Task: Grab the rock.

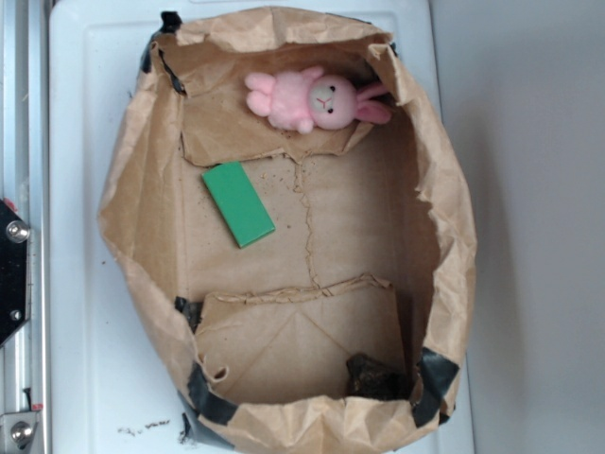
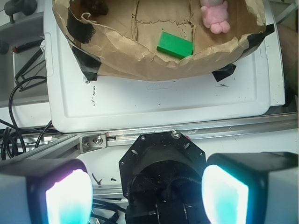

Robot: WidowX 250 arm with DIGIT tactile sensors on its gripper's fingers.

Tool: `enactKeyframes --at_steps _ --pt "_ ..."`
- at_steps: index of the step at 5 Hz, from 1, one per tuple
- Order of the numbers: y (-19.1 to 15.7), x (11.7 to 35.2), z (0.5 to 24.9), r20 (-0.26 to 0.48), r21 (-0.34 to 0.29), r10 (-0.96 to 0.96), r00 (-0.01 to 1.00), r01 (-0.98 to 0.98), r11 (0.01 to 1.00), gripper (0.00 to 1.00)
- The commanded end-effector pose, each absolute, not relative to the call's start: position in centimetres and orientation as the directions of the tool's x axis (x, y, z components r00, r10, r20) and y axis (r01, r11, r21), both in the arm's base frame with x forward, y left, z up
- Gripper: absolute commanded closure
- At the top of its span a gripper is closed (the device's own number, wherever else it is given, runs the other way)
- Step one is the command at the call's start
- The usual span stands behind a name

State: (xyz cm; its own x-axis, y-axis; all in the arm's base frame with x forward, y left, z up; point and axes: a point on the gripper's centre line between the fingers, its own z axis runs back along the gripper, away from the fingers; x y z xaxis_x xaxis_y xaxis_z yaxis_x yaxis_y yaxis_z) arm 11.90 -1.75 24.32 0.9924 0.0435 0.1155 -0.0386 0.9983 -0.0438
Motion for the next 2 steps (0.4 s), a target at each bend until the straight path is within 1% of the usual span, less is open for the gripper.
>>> enactKeyframes --at_steps 1,2 --pt "-1.7 11.9 24.3 0.115 -0.044 0.043 0.992 -0.039 0.998 0.00" --pt "-2.5 16.9 23.3 0.259 -0.073 0.013 0.966 0.006 0.997 0.00"
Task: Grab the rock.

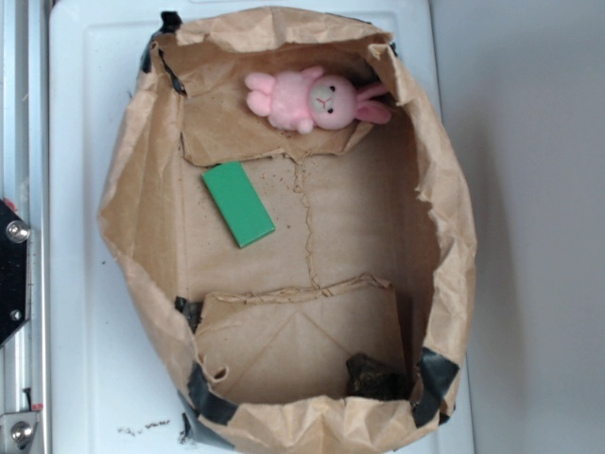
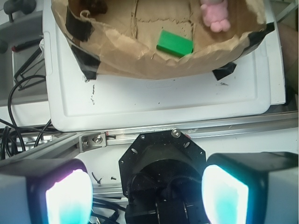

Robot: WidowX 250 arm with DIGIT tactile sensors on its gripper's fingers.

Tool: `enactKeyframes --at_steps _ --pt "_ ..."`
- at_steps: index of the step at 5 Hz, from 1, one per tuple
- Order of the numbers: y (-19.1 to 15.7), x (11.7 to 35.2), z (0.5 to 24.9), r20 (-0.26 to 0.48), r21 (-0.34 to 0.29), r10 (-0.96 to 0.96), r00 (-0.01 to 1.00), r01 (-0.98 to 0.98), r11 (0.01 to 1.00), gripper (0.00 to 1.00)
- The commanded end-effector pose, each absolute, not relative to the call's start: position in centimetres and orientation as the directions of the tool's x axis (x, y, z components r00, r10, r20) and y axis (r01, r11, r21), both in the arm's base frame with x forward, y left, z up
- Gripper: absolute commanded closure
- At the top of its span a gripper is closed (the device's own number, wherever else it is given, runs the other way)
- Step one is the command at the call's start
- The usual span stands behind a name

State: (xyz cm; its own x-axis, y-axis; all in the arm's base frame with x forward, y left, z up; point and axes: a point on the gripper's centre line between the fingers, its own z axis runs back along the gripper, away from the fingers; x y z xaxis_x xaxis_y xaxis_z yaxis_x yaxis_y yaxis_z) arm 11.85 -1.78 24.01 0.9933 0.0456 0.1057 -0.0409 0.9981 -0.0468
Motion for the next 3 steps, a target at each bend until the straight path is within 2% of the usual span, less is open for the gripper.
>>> enactKeyframes --at_steps 1,2,3 --pt "-2.4 21.9 21.3 0.290 -0.038 -0.014 0.957 0.027 0.999 0.00" --pt "-2.0 26.9 18.8 0.274 0.003 -0.033 0.961 0.034 0.999 0.00" --pt "-1.2 30.7 15.8 0.267 0.044 -0.024 0.964 0.013 0.999 0.00"
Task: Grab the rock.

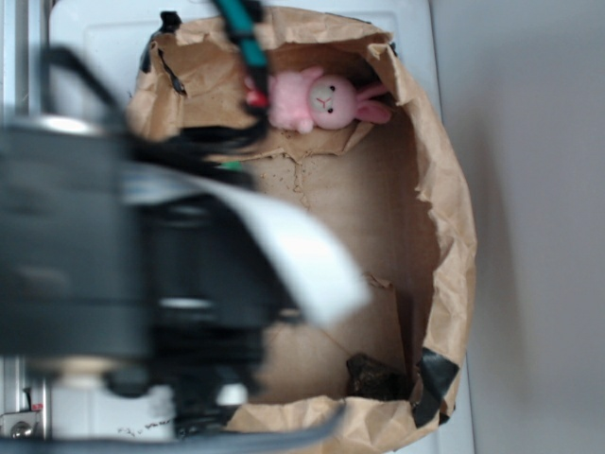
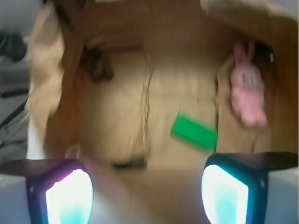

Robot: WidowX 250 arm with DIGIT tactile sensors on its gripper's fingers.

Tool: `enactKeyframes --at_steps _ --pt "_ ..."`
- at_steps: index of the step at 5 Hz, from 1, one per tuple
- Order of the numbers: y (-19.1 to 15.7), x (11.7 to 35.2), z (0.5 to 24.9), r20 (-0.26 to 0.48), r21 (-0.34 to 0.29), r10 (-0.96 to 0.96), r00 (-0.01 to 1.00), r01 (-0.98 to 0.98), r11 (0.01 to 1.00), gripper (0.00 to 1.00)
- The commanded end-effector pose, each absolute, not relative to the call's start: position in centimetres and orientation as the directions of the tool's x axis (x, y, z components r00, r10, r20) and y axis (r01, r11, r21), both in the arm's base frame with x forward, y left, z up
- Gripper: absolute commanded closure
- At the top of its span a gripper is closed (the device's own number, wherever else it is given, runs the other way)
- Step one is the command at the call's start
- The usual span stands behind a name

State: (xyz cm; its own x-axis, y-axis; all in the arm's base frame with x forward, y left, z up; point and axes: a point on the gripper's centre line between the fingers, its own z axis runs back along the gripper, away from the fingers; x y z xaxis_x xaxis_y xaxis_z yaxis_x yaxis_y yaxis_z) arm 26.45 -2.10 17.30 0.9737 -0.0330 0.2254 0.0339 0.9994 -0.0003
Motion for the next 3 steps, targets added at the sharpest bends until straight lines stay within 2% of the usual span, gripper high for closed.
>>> enactKeyframes --at_steps 1,2,3 --pt "0.0 31.9 13.8 0.267 0.050 -0.080 0.960 0.069 0.996 0.00" --pt "0.2 31.7 11.9 0.227 -0.007 -0.240 0.944 0.249 0.969 0.00" --pt "-0.4 31.8 10.6 0.210 -0.006 -0.372 0.904 0.382 0.924 0.00"
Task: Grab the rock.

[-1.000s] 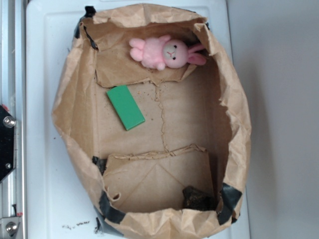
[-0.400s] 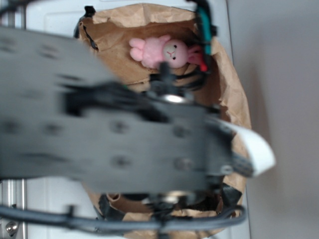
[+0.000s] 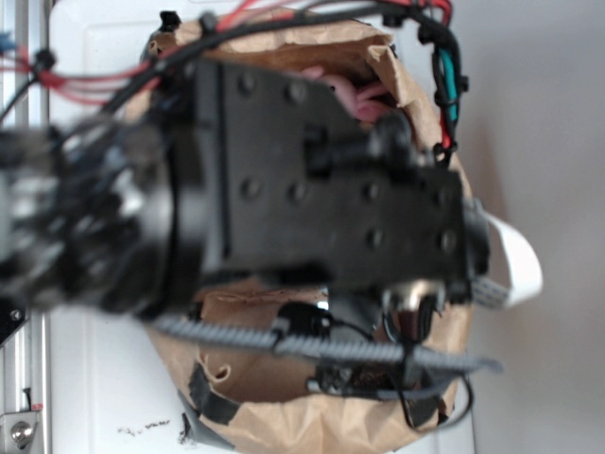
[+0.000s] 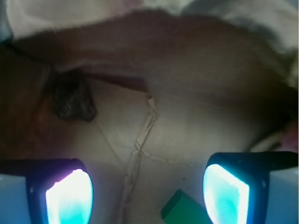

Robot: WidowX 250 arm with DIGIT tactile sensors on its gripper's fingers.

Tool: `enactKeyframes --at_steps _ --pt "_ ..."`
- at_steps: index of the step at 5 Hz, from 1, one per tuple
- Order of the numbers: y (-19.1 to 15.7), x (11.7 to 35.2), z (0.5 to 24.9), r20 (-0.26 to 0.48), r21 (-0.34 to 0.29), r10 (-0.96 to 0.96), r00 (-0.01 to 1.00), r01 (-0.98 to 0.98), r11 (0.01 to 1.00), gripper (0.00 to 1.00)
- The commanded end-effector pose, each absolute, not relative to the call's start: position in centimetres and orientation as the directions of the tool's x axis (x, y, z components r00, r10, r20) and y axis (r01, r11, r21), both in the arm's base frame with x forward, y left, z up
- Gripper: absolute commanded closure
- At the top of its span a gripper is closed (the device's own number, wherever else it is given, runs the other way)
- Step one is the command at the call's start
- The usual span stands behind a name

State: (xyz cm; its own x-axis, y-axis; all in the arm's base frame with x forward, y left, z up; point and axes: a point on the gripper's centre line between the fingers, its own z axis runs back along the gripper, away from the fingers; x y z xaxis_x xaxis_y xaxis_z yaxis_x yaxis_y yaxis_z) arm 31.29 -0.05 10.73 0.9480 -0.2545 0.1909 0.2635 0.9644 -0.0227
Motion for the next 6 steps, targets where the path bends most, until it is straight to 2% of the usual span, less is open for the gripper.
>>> enactKeyframes --at_steps 1,4,5,6 --pt "-1.6 31.5 9.9 0.197 0.062 -0.465 0.863 0.463 0.884 0.00" --pt "-1.6 31.5 9.9 0.197 0.062 -0.465 0.863 0.463 0.884 0.00" --pt "-2.7 30.6 7.6 0.286 0.126 -0.579 0.763 0.570 0.812 0.00" --pt "-2.9 27.9 6.2 0.365 0.168 -0.710 0.603 0.707 0.687 0.00"
